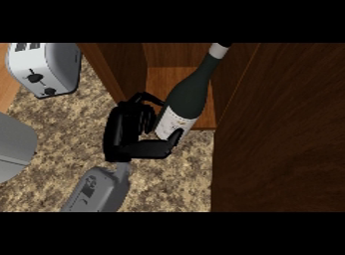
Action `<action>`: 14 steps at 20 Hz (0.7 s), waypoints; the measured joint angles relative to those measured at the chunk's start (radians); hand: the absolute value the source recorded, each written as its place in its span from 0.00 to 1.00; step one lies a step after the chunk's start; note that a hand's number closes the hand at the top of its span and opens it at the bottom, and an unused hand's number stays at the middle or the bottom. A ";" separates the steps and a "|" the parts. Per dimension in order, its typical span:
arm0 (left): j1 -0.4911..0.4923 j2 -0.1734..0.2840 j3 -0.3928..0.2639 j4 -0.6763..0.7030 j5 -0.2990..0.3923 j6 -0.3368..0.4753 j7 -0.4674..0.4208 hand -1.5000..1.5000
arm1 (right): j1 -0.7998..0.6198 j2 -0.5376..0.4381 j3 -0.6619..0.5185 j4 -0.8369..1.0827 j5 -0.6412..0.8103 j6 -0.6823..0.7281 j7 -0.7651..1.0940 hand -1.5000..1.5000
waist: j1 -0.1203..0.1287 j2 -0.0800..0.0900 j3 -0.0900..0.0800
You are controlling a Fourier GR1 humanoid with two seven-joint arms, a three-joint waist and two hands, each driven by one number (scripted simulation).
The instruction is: Pick up the wine, place it into the cabinet and close the cabinet
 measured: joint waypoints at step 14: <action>-0.136 0.000 -0.130 0.309 0.169 0.154 -0.187 1.00 | 0.001 -0.011 -0.013 -0.013 -0.016 0.012 0.005 0.00 | -0.003 0.000 0.000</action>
